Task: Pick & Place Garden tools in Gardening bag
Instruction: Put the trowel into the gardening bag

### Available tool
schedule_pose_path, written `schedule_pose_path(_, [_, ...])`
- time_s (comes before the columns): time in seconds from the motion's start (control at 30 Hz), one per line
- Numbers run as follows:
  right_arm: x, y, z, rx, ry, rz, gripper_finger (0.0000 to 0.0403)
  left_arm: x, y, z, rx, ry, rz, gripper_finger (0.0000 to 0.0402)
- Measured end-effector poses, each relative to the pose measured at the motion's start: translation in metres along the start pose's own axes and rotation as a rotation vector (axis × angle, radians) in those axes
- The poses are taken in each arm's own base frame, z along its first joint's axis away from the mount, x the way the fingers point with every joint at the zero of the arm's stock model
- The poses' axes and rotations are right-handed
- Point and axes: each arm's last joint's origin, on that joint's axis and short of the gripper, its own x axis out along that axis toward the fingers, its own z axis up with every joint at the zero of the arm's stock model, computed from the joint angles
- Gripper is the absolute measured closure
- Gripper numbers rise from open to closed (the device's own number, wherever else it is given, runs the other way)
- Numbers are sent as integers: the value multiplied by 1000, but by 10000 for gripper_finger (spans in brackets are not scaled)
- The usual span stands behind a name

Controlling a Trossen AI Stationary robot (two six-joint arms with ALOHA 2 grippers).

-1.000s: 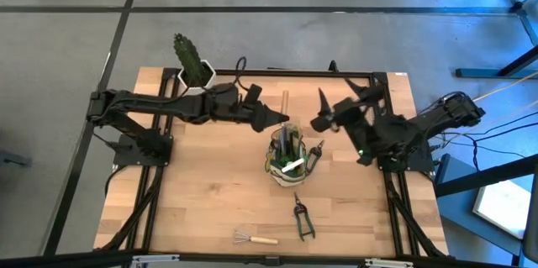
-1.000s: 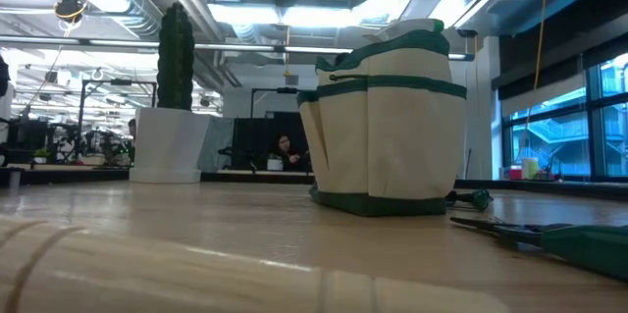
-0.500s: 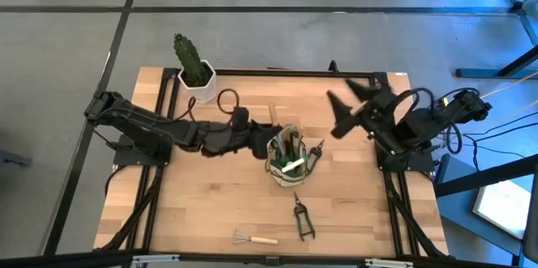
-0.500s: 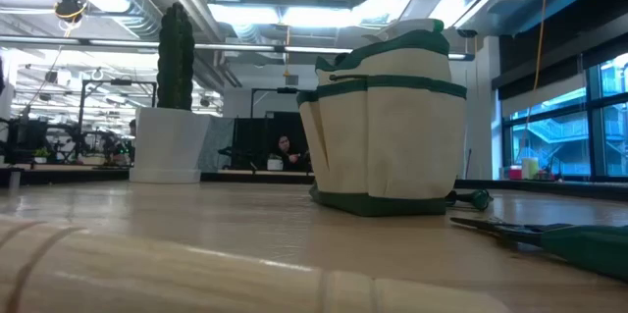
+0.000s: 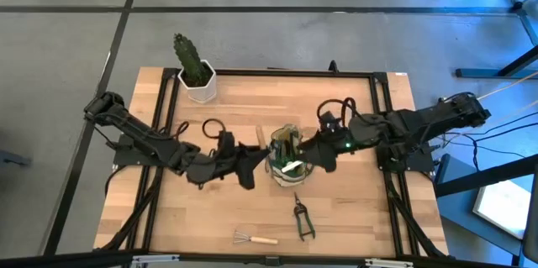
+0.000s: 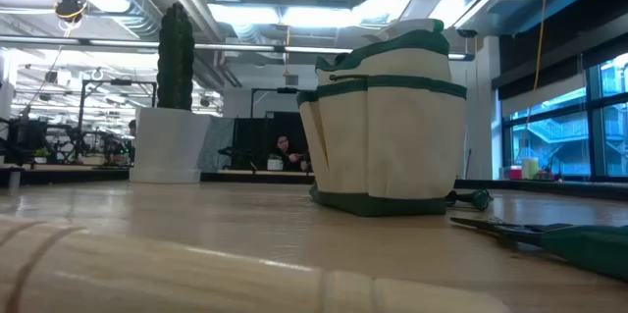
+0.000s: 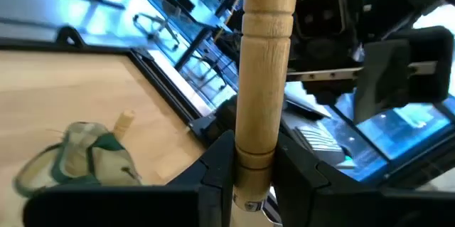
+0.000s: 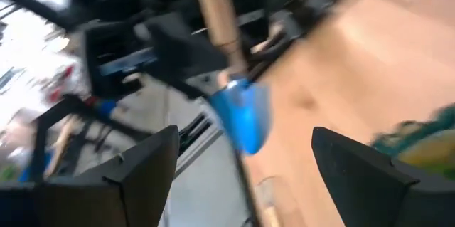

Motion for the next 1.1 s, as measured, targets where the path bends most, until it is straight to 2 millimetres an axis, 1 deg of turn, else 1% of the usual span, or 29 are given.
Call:
schedule_pose_path(0.1, [-6, 15, -5, -66, 14, 121, 79, -13, -5, -6, 39, -30, 21, 336])
schedule_pose_path(0.2, [-12, 27, -10, -73, 23, 222, 80, -23, -10, -11, 57, -28, 14, 336])
schedule_pose_path(0.33, [-16, 36, -19, -83, 53, 278, 80, -32, -14, -15, 60, 0, -17, 336])
schedule_pose_path(0.4, [-17, 38, -25, -49, 87, 283, 80, -36, -18, -16, 64, 20, -39, 336])
schedule_pose_path(0.47, [-17, 42, -30, 16, 116, 301, 80, -37, -27, -14, 75, 64, -99, 336])
schedule_pose_path(0.53, [-19, 47, -31, 34, 112, 340, 80, -36, -40, -10, 101, 111, -176, 336])
schedule_pose_path(0.67, [-23, 57, -30, -5, 58, 438, 80, -22, -66, 1, 222, 163, -282, 336])
schedule_pose_path(0.77, [-26, 62, -29, -45, 26, 491, 80, -2, -71, 4, 362, 241, -302, 336])
schedule_pose_path(0.87, [-30, 64, -29, -126, 7, 502, 80, 23, -64, 12, 403, 336, -258, 336])
schedule_pose_path(0.93, [-36, 65, -28, -174, -9, 519, 80, 35, -53, 22, 408, 352, -171, 336])
schedule_pose_path(1.0, [-42, 68, -29, -237, -25, 540, 80, 43, -41, 34, 429, 305, -64, 336])
schedule_pose_path(1.1, [-51, 69, -32, -346, -35, 547, 85, 46, -30, 57, 437, 199, 72, 336])
